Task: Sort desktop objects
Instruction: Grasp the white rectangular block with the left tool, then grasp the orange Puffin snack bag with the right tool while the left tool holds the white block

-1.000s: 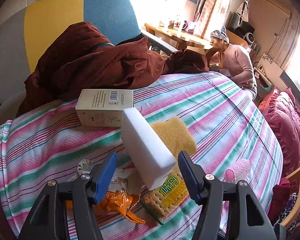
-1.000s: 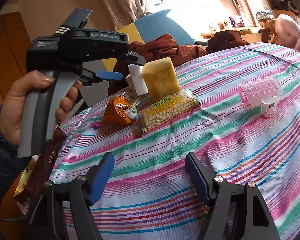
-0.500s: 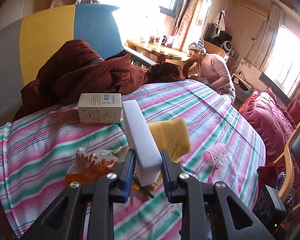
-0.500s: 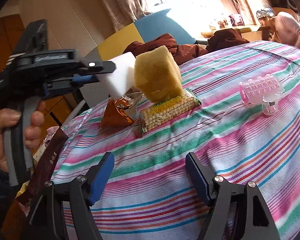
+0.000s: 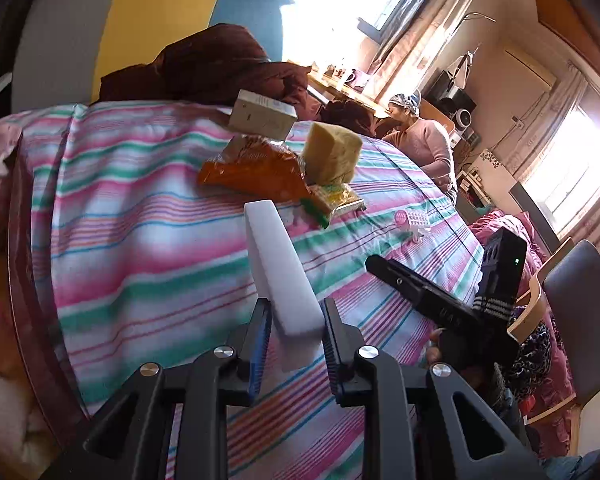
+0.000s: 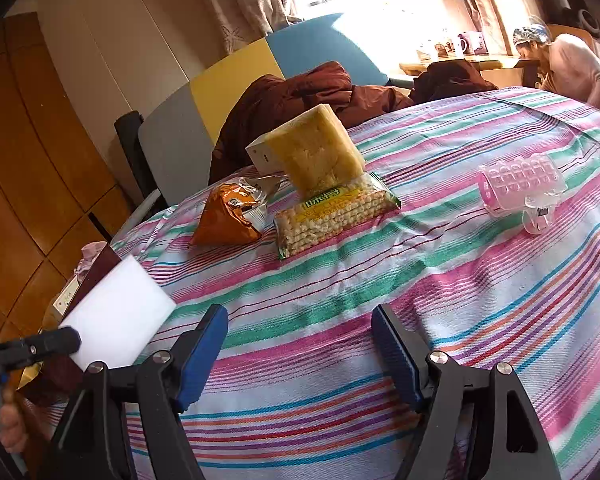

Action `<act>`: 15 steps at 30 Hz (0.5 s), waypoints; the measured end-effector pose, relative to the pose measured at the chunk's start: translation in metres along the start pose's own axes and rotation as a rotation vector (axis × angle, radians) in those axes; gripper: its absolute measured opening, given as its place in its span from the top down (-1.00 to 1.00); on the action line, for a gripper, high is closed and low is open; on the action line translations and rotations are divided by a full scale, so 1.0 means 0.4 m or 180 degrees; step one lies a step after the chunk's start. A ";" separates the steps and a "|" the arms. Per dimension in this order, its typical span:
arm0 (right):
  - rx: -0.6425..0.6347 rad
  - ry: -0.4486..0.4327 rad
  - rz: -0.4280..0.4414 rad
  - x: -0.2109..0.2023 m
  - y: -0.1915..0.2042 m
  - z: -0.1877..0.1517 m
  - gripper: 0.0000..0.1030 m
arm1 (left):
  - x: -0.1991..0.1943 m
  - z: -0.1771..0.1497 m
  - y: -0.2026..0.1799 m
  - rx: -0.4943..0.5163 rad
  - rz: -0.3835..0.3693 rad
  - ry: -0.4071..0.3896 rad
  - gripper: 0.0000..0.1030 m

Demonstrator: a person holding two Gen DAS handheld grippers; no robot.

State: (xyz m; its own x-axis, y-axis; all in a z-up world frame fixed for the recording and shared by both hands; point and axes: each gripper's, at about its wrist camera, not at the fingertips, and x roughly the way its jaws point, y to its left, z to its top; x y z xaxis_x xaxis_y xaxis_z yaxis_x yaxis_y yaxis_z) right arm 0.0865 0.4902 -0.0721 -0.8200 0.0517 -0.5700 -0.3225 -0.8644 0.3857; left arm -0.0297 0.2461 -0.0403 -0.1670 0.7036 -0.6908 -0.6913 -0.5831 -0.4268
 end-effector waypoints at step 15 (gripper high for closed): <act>-0.0369 0.0095 -0.0325 0.000 0.061 0.005 -0.43 | -0.058 -0.129 -0.005 0.0200 0.0146 -0.0205 0.54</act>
State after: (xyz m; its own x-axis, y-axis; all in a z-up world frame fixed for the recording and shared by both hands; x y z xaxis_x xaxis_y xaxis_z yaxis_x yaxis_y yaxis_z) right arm 0.0777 0.4703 -0.0612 -0.7708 0.1290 -0.6238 -0.3455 -0.9074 0.2393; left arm 0.0117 0.2099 -0.0535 -0.2428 0.7025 -0.6689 -0.7242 -0.5901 -0.3568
